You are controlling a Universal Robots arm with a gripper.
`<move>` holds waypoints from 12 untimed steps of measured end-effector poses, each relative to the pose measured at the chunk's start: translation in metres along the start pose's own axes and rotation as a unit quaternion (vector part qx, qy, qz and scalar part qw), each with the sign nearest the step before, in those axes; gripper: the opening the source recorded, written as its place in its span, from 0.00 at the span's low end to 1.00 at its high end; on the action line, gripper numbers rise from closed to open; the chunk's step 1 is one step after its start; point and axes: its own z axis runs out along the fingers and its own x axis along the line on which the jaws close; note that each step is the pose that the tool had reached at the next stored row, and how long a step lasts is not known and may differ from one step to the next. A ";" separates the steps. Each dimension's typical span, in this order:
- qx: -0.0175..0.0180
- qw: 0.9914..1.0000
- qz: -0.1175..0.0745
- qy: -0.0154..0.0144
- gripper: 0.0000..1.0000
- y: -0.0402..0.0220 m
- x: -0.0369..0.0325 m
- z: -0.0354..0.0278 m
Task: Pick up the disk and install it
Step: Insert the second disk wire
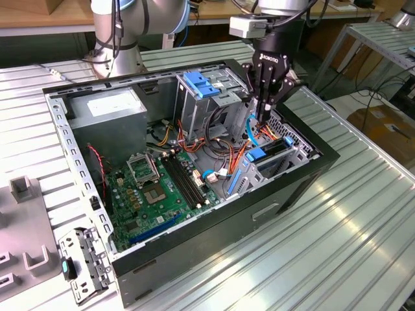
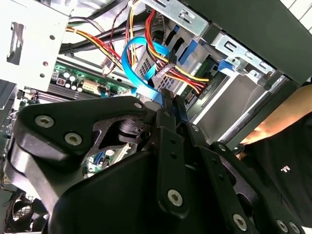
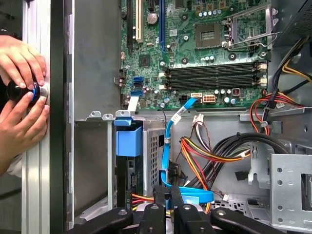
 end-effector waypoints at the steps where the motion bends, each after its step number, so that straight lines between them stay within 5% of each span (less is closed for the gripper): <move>1: 0.000 1.000 0.000 -0.001 0.16 0.0002 0.0016 0.0005; 7: 0.000 1.000 0.000 -0.010 0.16 0.0019 0.0187 0.0065; 12: 0.000 1.000 0.000 -0.015 0.16 0.0025 0.0329 0.0119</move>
